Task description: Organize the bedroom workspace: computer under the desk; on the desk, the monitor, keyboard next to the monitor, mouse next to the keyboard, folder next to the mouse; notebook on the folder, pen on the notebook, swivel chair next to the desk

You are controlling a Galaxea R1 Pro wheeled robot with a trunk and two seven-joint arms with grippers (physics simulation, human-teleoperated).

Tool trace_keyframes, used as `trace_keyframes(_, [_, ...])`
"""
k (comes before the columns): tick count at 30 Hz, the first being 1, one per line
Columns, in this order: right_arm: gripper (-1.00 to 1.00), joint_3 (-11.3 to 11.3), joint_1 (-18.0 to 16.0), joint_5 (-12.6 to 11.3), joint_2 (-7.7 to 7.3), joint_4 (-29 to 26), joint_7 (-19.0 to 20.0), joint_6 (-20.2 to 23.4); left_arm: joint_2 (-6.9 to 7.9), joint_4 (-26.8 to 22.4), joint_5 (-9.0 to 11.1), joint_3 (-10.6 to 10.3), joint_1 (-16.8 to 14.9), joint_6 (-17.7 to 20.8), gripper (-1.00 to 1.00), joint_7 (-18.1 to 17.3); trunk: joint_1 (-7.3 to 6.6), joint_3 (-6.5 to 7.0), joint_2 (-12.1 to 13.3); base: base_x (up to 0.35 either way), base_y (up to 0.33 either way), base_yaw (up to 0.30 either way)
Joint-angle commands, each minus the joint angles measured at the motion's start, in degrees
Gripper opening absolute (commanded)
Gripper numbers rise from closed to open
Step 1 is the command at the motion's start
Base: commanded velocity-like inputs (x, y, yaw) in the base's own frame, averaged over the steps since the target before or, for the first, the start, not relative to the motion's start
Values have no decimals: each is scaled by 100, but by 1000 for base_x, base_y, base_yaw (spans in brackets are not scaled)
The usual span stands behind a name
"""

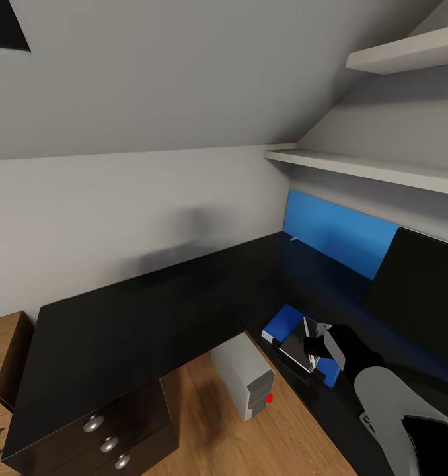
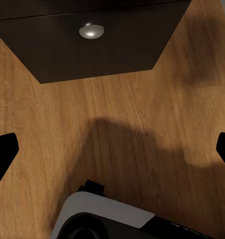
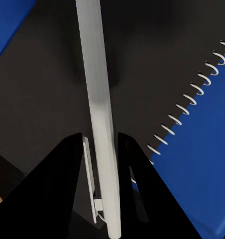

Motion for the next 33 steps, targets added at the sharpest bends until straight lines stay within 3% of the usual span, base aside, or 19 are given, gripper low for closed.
trace_keyframes(1, [-100, -15, -1, -44, 1, -8, -1, 25, -2, -11, 28, -5, 2, -5, 100, 6, 1, -6, -5, 0, 0, 0])
trace_keyframes(4, [-100, -15, -5, -43, -3, -8, -1, 25, -2, -11, 27, -4, 2, -5, 100, 6, 1, -6, -5, 0, 0, 0])
trace_keyframes(5, [100, -14, -4, -41, -4, -8, -1, 25, -2, -11, 27, -3, 2, -5, 100, 6, 1, -6, -5, 0, 0, 0])
trace_keyframes(13, [100, -20, -4, -48, -13, -14, 6, 25, -2, -11, 27, -3, 2, -5, 100, 6, 1, -6, -5, 0, 0, 0])
trace_keyframes(33, [100, -28, -5, -67, -13, -117, 194, 25, -2, -5, 25, -1, 2, -190, 100, 6, -438, 353, 798, 0, 0, 0])
